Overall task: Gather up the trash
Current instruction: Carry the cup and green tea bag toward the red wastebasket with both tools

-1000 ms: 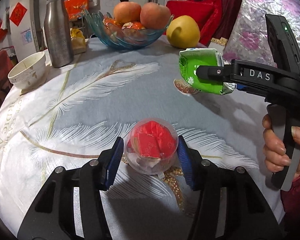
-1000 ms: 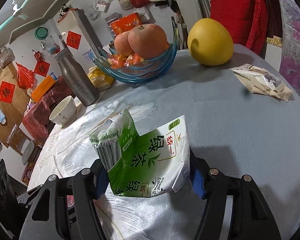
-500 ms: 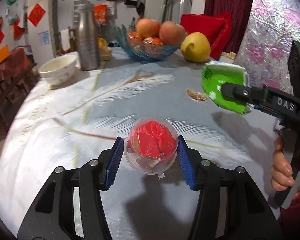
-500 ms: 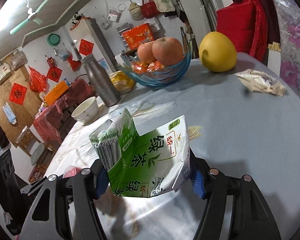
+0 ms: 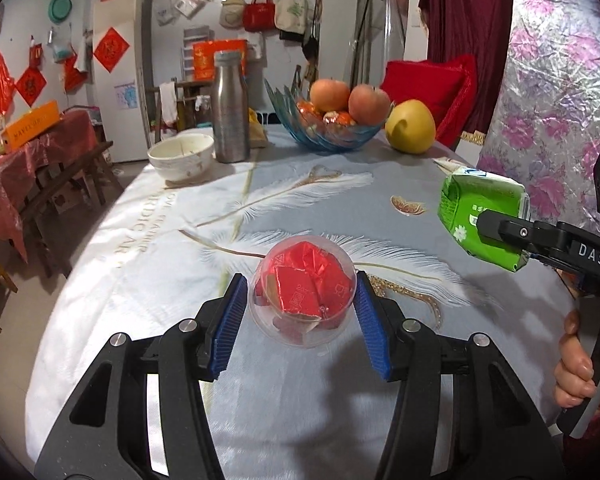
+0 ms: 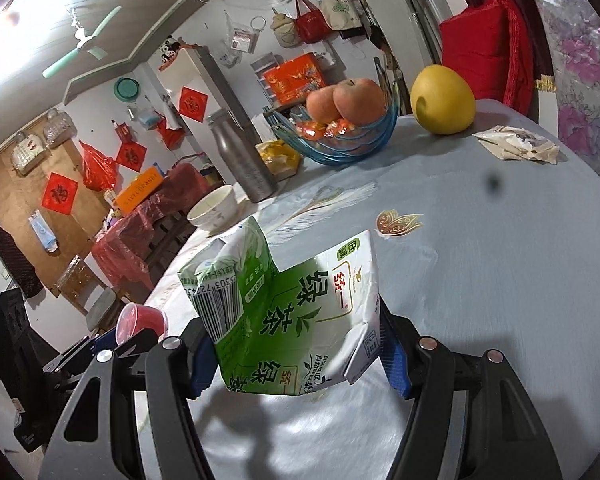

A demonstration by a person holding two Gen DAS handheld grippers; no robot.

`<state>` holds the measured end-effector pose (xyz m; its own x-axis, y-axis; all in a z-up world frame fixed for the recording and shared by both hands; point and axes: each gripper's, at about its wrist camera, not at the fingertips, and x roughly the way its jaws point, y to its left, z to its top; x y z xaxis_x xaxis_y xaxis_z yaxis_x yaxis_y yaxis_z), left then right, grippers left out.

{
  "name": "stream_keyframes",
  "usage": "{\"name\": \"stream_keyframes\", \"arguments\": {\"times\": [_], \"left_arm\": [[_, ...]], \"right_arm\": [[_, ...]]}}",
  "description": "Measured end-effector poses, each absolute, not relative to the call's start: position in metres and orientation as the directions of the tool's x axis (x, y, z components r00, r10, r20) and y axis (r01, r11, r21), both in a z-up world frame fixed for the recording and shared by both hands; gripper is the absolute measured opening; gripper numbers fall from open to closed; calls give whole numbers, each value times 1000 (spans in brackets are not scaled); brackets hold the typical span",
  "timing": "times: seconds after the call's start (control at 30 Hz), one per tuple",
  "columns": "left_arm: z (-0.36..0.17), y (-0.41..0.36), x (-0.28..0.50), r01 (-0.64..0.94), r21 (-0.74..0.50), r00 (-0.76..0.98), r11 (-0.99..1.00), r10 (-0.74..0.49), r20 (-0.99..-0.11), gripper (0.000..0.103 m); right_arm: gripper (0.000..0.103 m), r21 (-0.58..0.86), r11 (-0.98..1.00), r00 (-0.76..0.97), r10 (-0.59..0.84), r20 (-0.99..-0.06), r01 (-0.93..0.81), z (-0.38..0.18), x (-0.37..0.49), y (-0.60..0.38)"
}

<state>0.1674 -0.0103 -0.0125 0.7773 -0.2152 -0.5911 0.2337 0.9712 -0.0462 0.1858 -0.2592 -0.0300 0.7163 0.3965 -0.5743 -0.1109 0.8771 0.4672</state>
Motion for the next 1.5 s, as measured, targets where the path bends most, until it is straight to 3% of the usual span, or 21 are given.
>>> {"name": "stream_keyframes", "arguments": {"times": [0.6,1.07,1.23,1.5], "left_arm": [[16,31,93,180,-43,858,983,-178,-482,54],[16,112,15,36,-1,900,999,-33,-435,54],[-15,164,-10,-10,6,844,1000,11,-536,54],[-140,280,-56,-188,-132,602,973,8,-798,54]], "right_arm": [[66,440,868,737,450,-504,-229,16,115,-216],[66,388,829,676,555,-485,-402,49,64,-136],[66,360,800,613,599,-514,-480,51,47,-91],[66,359,726,449,660,-602,-587,32,28,-8]]}}
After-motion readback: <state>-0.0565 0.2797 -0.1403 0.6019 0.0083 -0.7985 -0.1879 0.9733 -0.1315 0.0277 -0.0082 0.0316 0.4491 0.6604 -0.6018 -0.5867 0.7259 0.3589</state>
